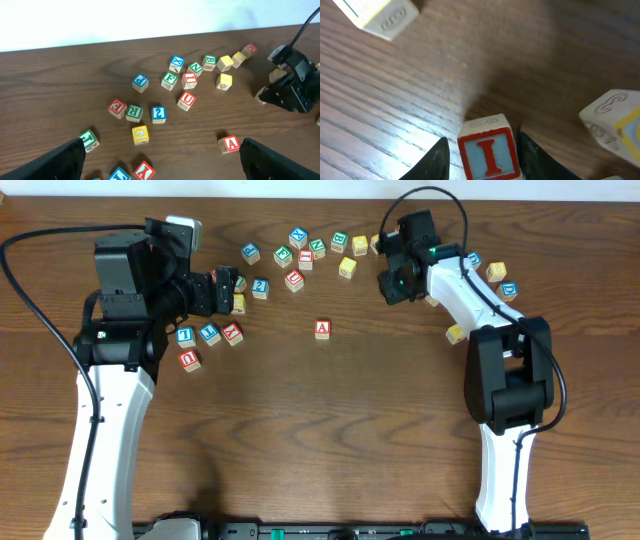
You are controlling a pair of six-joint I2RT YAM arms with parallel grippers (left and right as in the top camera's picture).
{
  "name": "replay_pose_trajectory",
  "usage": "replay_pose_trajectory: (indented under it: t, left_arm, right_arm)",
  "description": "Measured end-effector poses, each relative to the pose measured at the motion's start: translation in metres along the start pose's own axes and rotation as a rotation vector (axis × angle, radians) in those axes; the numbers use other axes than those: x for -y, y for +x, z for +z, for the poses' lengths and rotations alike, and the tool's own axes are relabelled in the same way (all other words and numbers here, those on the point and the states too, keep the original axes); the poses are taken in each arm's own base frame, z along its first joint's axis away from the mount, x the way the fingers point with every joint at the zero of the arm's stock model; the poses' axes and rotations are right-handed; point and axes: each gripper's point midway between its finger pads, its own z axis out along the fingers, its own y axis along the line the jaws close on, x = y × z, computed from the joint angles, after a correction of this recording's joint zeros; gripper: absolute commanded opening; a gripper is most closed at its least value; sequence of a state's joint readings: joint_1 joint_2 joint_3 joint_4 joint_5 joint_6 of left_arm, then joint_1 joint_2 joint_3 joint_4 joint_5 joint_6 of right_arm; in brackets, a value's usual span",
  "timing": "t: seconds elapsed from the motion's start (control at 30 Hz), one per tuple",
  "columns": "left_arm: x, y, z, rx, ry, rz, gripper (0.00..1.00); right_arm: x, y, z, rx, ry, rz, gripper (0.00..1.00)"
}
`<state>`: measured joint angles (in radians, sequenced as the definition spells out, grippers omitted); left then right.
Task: Spell out AI2
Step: 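Lower the right gripper and grasp the red I block, then carry the red I block toward the A block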
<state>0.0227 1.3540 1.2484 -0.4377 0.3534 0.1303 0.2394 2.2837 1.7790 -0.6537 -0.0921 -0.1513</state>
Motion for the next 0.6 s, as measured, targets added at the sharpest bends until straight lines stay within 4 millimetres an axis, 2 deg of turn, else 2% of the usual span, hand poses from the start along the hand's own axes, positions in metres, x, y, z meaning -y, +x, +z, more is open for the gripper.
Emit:
replay_pose_trajectory:
  t: [0.23, 0.6]
  left_arm:
    - [0.0, 0.0, 0.0, 0.0, 0.0, 0.0, 0.98]
    - [0.0, 0.0, 0.0, 0.0, 0.0, 0.0, 0.98]
  right_arm:
    - [-0.0005, 0.0013, 0.0014, -0.001, -0.002, -0.003, 0.29]
    - [-0.0001, -0.0018, 0.0013, 0.012, 0.0, 0.021, 0.24]
